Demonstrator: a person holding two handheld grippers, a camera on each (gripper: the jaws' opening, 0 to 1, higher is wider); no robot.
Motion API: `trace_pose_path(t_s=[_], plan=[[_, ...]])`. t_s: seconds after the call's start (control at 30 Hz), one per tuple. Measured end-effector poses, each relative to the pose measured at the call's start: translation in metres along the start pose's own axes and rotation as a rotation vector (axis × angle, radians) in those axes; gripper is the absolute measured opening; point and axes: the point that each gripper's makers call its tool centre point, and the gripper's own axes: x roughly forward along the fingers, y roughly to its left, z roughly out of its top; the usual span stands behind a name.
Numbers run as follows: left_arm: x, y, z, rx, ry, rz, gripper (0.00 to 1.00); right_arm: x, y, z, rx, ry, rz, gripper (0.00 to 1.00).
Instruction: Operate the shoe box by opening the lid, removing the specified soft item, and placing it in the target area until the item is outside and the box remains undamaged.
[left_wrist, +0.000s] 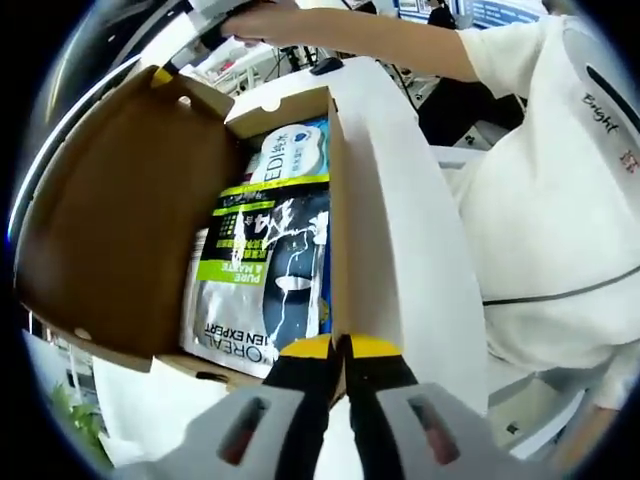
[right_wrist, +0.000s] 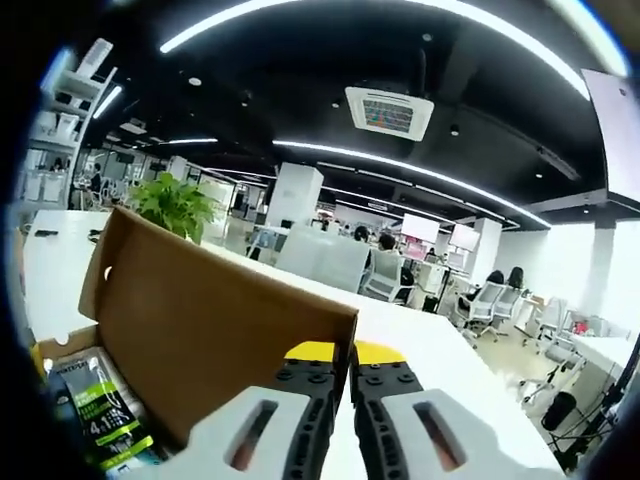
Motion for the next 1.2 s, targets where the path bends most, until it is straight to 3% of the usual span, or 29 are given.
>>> trace_pose_path(t_s=[0.07, 0.2, 0.27, 0.37, 0.57, 0.8, 1.2], plan=[[0.000, 0.000, 0.000, 0.000, 0.000, 0.000, 0.03, 0.003, 0.001, -0.002, -0.008, 0.009, 0.001, 0.01], [0.000, 0.000, 0.000, 0.001, -0.003, 0.001, 0.03, 0.009, 0.002, -0.003, -0.165, 0.020, -0.027, 0.03], [0.000, 0.000, 0.000, 0.000, -0.005, 0.001, 0.03, 0.009, 0.003, -0.004, -0.138, 0.022, -0.022, 0.03], [0.000, 0.000, 0.000, -0.001, -0.006, 0.000, 0.03, 0.012, 0.002, -0.006, -0.023, 0.029, 0.016, 0.02], [-0.001, 0.000, 0.000, 0.014, -0.013, 0.009, 0.03, 0.022, 0.002, -0.010, -0.037, 0.069, 0.003, 0.02], [-0.001, 0.000, 0.000, 0.003, -0.018, 0.005, 0.03, 0.034, 0.001, -0.019, 0.002, 0.147, 0.069, 0.02], [0.000, 0.000, 0.000, 0.002, -0.012, 0.002, 0.03, 0.039, 0.004, -0.025, -0.027, 0.159, 0.055, 0.02]])
